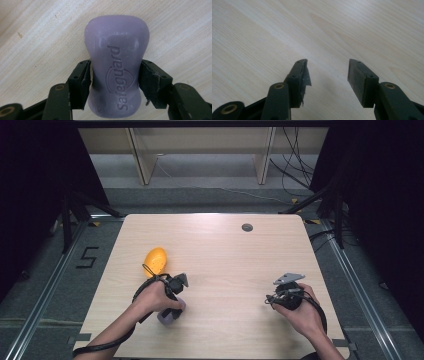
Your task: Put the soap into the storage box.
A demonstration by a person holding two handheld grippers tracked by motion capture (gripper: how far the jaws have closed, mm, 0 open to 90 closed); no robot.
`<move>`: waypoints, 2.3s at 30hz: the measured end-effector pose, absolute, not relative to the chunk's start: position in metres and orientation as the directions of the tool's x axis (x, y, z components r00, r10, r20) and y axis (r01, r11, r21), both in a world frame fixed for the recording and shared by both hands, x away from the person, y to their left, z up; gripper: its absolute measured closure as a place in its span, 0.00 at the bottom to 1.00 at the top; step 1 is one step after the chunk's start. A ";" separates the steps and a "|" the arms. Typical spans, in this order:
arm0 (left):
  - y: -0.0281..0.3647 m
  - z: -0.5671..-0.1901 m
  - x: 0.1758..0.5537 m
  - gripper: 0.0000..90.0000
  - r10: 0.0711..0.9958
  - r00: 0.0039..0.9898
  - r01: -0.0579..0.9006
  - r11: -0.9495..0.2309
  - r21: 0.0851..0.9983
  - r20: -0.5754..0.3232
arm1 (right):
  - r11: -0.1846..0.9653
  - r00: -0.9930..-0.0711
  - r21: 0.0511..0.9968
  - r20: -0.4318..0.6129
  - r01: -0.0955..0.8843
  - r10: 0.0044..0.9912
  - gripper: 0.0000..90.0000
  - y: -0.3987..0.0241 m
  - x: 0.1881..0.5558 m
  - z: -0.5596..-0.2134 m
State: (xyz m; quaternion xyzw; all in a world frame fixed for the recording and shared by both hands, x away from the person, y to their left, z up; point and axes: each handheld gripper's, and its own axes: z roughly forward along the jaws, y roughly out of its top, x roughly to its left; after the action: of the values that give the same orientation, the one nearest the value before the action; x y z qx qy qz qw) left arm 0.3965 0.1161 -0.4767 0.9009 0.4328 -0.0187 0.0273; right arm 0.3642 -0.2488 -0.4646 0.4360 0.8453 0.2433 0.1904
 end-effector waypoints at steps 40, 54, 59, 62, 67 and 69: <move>0.112 -0.482 0.395 0.54 0.762 0.647 0.762 -0.647 -0.011 -0.032 | 0.515 -0.561 0.574 -0.114 0.637 0.820 0.56 -0.247 0.366 -0.465; 0.113 -0.481 0.396 0.54 0.762 0.647 0.762 -0.647 -0.012 -0.036 | 0.515 -0.561 0.575 -0.115 0.636 0.820 0.56 -0.247 0.366 -0.465; 0.113 -0.481 0.396 0.54 0.759 0.650 0.760 -0.650 -0.013 -0.036 | 0.516 -0.561 0.575 -0.116 0.635 0.820 0.56 -0.247 0.366 -0.465; 0.113 -0.481 0.396 0.54 0.759 0.650 0.759 -0.651 -0.008 -0.037 | 0.517 -0.561 0.575 -0.117 0.634 0.819 0.56 -0.247 0.367 -0.465; 0.113 -0.481 0.396 0.54 0.760 0.649 0.760 -0.650 -0.008 -0.038 | 0.514 -0.560 0.575 -0.114 0.637 0.821 0.56 -0.247 0.367 -0.465; 0.113 -0.480 0.396 0.54 0.761 0.648 0.761 -0.648 -0.005 -0.037 | 0.515 -0.560 0.575 -0.116 0.636 0.820 0.56 -0.247 0.367 -0.465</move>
State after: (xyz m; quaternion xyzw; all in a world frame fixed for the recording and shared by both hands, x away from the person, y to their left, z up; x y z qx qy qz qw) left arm 0.3961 0.1132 -0.4801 0.9076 0.4193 -0.0178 0.0057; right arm 0.3666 -0.2469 -0.4649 0.4286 0.8492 0.2425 0.1907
